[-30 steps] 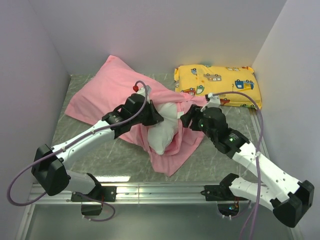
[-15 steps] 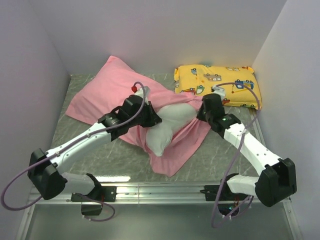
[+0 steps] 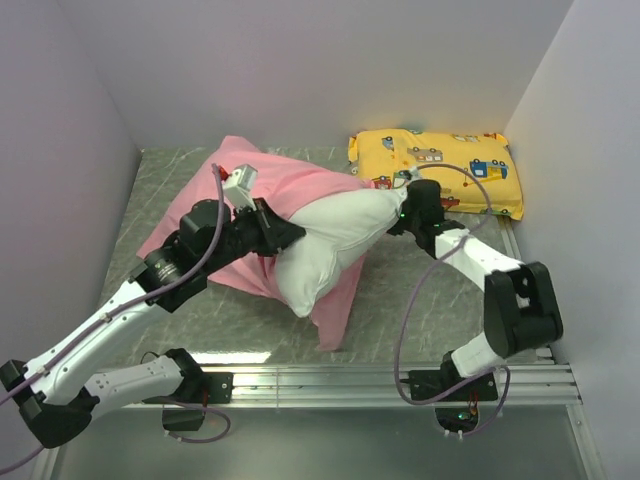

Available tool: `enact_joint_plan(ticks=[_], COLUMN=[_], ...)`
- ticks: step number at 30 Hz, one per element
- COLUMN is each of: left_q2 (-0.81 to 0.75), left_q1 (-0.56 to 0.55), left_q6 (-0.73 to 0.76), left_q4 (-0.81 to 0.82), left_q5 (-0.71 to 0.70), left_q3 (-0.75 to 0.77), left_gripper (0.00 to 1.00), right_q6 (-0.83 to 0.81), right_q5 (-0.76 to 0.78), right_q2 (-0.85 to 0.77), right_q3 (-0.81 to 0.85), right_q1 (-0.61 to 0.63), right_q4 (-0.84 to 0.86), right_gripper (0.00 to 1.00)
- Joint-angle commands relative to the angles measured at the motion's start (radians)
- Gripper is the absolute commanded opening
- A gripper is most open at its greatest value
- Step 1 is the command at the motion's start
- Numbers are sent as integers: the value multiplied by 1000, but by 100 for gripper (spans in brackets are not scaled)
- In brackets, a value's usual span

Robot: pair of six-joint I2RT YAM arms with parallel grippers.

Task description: Remove the pillowcase from the pillow

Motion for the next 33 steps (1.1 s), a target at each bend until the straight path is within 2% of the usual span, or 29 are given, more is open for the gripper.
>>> enact_joint_plan(ticks=[1,2,4,6,7,10,11,13,18,20,22,24,26,29,33], left_q2=[-49,-40,-3,25,37,56,50,31,-29,-47,-52,-52,-52,-49,28], left_q1=[-13,-24,-41,-62,-64,-74,-73,-73,-73,-73,-73,-73,-73,-71,-71], left_q6=[-92,-100,-106,-111,-112,-113,-114,-117,-129,-131,-123,-123,-137,-134,-139], left_q4=[364,394,519,570,595,581,570,554,514,498,483,474,483,552,517], left_q5=[67,61,24,-2,-16,-166,-253,-336,-557,-585,-605,-609,-605,-568,-531], left_q3=[9,9,9,10,13,13,0,-8,-62,-74,-80,-92,-114,-137,-96], left_gripper=[0,0,1,0,0,0,0,0,1,0,0,0,0,1,1], right_q6=[48,32,14,49,66,127,147,199,172,163,144,115,104,104,58], right_q5=[-281,-273,-273,-261,-264,-269,-304,-347,-398,-392,-323,-249,-156,-137,-96], right_q2=[116,131,165,187,190,161,147,96,-38,-75,-143,-224,-273,-344,-504], right_q3=[38,57,90,86,75,-7,-37,-115,-172,-183,-196,-202,-215,-241,-218], right_q1=[86,164,221,255,250,186,166,106,56,45,34,11,-19,-61,-75], right_q4=[273,264,274,283,302,351,380,450,376,317,220,147,78,44,-20], right_gripper=[7,9,16,24,32,47,50,56,64,64,65,67,73,74,75])
